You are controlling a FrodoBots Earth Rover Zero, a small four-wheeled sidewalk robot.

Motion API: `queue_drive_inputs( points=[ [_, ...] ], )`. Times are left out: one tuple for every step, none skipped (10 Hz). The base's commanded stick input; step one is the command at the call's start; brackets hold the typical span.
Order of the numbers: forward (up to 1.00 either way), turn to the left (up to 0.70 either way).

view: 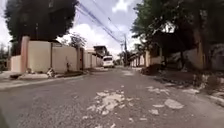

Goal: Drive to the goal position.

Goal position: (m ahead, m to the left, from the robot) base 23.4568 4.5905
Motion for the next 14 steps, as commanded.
queue_drive_inputs(
  points=[
    [0.70,0.01],
    [0.70,0.01],
    [0.70,-0.01],
    [0.70,-0.01],
    [0.70,-0.02],
    [0.70,-0.03],
    [0.70,-0.04],
    [0.70,-0.08],
    [0.70,-0.20],
    [0.70,-0.33],
    [0.70,-0.05],
    [0.70,0.01],
    [0.70,0.01],
    [0.70,0.01]
  ],
)
